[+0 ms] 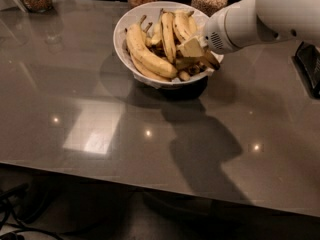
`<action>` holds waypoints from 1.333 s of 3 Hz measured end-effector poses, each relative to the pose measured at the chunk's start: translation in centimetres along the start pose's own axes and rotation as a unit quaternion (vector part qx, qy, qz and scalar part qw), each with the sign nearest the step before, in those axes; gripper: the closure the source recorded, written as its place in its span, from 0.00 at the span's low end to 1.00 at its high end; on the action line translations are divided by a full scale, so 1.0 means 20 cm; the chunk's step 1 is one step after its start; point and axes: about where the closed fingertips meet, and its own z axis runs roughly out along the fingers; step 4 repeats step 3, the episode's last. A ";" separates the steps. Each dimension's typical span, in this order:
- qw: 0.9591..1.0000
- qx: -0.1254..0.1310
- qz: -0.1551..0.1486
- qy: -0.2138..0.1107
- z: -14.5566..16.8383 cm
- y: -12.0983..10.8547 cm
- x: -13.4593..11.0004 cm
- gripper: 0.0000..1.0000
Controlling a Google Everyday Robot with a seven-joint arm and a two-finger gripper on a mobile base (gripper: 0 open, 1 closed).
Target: Pick banana from white bowl
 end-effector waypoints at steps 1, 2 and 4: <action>1.000 0.006 -0.006 -0.002 -0.04 0.00 -0.04 0.98; 1.000 0.019 -0.011 -0.011 -0.11 0.00 -0.08 1.00; 0.999 0.026 -0.020 -0.031 -0.22 0.02 -0.11 1.00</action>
Offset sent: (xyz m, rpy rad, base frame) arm -0.0162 -0.0091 0.0399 -0.0133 -0.0779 -0.0291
